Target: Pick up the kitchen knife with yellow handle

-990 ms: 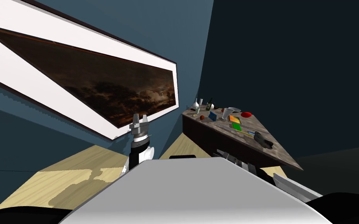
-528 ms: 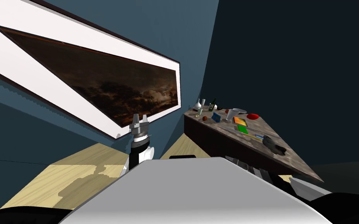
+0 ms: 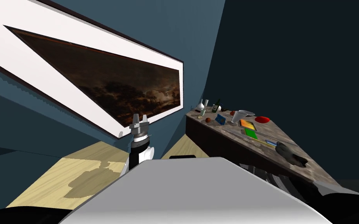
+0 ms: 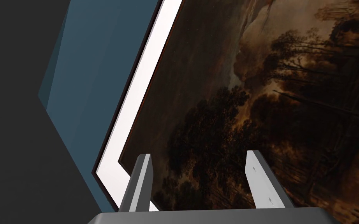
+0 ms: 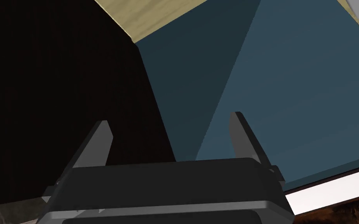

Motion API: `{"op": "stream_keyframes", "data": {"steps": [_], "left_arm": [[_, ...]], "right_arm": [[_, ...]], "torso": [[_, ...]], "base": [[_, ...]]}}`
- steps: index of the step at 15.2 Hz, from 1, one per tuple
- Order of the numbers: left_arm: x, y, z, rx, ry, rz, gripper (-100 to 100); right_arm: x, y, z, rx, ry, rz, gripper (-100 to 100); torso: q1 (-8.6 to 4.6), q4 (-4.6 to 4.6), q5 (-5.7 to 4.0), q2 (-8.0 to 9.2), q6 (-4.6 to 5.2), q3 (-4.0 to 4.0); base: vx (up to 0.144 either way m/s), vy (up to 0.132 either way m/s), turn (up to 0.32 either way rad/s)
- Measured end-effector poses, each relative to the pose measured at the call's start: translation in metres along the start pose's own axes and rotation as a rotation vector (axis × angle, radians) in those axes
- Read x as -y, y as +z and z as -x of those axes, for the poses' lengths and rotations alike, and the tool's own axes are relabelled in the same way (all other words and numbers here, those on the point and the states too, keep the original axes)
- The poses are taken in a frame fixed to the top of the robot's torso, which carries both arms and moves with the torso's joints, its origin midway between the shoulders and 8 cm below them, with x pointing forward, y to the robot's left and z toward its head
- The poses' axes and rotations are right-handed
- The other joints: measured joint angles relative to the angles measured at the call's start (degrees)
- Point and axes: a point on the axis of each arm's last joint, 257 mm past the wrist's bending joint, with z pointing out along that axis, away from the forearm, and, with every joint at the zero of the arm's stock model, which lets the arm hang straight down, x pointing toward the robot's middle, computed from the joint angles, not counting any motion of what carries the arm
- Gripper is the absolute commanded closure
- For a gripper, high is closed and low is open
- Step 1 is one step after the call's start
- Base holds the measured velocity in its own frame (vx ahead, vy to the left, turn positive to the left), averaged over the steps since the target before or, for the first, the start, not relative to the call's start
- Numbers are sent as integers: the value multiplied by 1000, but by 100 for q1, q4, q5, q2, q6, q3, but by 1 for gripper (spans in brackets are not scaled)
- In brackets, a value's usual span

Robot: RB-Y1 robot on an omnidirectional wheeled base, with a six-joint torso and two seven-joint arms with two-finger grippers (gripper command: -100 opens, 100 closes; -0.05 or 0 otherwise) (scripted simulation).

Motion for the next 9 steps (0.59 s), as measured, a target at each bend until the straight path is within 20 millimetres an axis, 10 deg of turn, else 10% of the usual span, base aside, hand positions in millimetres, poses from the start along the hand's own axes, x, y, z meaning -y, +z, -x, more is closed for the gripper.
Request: {"op": "stream_keyframes", "data": {"steps": [9], "left_arm": [[0,0,0,0,0,0,0]], "right_arm": [[56,-67,-41,-241,-102,-91,-100]], "torso": [[-18,-3,-4,-13,-1,-8]], "base": [[76,-29,93]]}}
